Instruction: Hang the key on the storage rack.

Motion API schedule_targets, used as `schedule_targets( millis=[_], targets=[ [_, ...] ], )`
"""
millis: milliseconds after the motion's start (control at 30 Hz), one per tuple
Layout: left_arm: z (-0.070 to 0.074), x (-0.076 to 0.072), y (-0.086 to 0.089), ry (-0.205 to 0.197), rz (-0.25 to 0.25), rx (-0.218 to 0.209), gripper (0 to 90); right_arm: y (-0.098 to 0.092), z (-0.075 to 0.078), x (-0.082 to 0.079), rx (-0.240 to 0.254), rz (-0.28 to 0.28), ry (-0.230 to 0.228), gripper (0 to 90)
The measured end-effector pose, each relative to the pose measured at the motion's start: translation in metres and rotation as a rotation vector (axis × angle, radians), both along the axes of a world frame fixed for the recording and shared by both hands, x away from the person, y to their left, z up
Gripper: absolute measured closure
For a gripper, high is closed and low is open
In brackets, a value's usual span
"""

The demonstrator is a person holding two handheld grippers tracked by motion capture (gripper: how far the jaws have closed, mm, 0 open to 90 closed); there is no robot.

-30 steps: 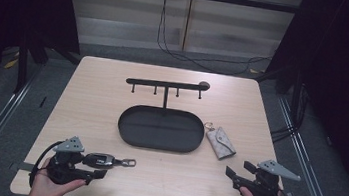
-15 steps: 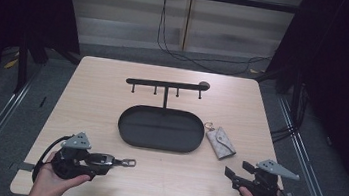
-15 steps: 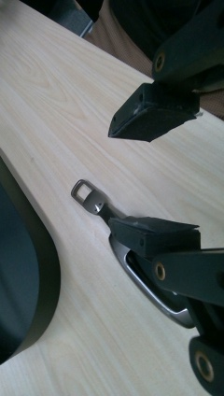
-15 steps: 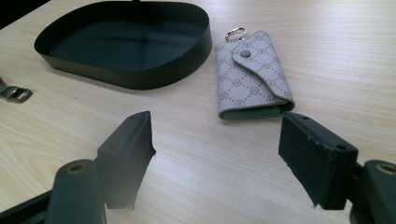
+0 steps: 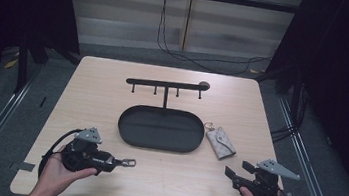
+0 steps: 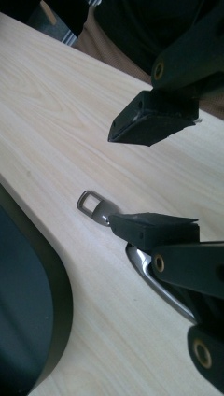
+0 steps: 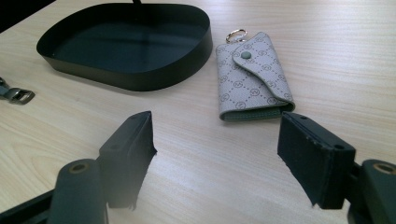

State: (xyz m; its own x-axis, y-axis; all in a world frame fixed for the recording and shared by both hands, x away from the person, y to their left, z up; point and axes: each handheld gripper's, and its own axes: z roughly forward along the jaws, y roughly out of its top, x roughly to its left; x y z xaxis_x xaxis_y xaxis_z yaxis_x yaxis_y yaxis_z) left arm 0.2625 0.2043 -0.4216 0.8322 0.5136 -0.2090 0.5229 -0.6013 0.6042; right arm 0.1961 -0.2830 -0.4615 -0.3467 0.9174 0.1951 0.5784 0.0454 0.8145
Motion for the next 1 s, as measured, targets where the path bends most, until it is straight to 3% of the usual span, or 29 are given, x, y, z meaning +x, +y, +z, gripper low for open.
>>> schedule_targets(
  millis=[200, 600, 700, 833, 1000],
  targets=[
    [0.009, 0.011, -0.011, -0.024, -0.02, 0.042, 58.5, 0.0, 0.0, 0.0, 0.0, 0.003, 0.003, 26.8],
    [0.009, 0.027, -0.03, -0.013, -0.057, 0.09, 62.0, 0.002, -0.001, 0.001, 0.001, 0.018, 0.024, 26.8],
    [0.011, 0.033, -0.034, -0.013, -0.091, 0.139, 63.5, 0.001, -0.001, 0.001, -0.001, 0.015, 0.017, 27.2],
    [0.013, 0.036, -0.038, -0.01, -0.097, 0.152, 63.5, 0.0, -0.001, 0.001, 0.007, 0.007, 0.018, 27.1],
    [0.011, 0.042, -0.047, 0.007, -0.124, 0.224, 61.1, 0.0, -0.002, 0.002, 0.014, 0.007, 0.023, 27.2]
  ],
)
